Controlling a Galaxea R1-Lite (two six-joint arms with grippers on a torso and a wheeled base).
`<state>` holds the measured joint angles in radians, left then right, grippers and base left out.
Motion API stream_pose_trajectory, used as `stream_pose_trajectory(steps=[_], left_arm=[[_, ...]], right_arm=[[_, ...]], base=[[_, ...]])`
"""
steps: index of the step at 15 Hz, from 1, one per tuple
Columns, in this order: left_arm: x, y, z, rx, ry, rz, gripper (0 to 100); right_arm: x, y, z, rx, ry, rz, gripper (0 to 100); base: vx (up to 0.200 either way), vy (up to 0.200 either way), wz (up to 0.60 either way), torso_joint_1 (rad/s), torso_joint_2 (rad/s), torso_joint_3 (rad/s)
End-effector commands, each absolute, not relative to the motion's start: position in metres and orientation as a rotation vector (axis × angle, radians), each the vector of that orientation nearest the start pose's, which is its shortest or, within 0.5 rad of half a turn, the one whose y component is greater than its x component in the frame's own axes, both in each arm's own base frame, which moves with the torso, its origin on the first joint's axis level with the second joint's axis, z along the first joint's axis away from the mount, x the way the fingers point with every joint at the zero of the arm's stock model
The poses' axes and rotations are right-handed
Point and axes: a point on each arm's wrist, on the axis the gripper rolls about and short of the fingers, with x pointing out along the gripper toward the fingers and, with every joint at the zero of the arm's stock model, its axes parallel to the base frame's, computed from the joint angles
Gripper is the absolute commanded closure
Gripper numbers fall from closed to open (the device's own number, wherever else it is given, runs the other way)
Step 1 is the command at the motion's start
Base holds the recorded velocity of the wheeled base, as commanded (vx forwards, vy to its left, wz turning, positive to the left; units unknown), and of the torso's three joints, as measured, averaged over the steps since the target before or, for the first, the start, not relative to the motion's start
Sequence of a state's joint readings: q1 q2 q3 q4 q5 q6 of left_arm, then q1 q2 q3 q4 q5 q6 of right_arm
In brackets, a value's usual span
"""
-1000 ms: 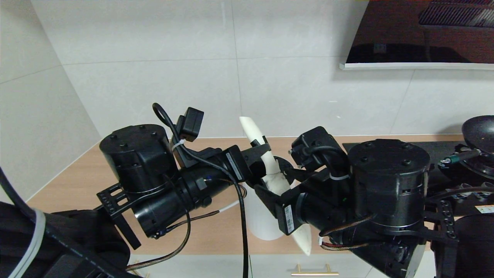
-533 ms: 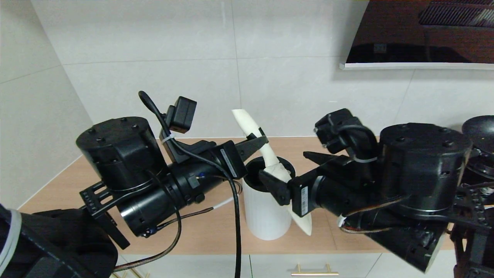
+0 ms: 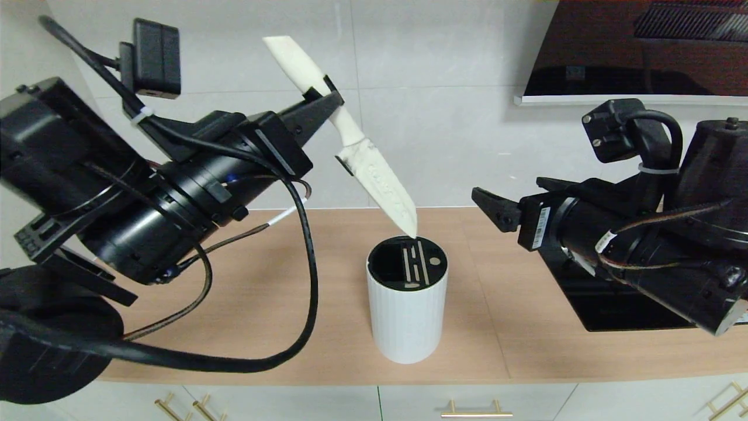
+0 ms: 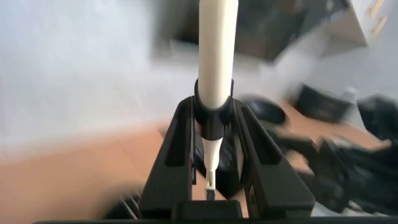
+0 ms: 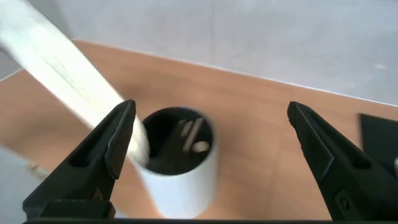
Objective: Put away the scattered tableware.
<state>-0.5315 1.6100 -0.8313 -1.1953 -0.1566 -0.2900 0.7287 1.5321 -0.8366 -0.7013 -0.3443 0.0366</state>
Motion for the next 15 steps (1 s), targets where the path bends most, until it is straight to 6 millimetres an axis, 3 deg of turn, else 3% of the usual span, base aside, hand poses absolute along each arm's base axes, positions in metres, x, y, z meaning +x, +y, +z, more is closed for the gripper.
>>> stream_pose_trajectory(steps=[1,4,7,10,15], left_arm=[[0.239,-0.142,0.268,-0.298,-0.356,-0.742,100],[0.239,-0.143,0.257,-0.188,-0.376,-0.751,100],[0.248,-0.149,0.231,-0.117,-0.303,-0.744,100],[0.262,-0.157,0.21,-0.108,-0.241,-0.741,100],[0.272,-0.163,0.196,-0.103,-0.222,-0.739,100]], right_arm=[[0.21,0.171,0.247,0.04,0.0,0.367,0],[0.214,0.173,0.241,0.018,0.018,0.363,0],[0.216,0.173,0.238,0.013,0.024,0.359,0],[0.217,0.174,0.237,0.01,0.03,0.359,0],[0.218,0.175,0.233,0.002,0.04,0.358,0]], base=[[0.0,0.0,0.0,0.0,0.0,0.0],[0.0,0.0,0.0,0.0,0.0,0.0],[0.0,0.0,0.0,0.0,0.0,0.0],[0.0,0.0,0.0,0.0,0.0,0.0],[0.0,0.0,0.0,0.0,0.0,0.0]])
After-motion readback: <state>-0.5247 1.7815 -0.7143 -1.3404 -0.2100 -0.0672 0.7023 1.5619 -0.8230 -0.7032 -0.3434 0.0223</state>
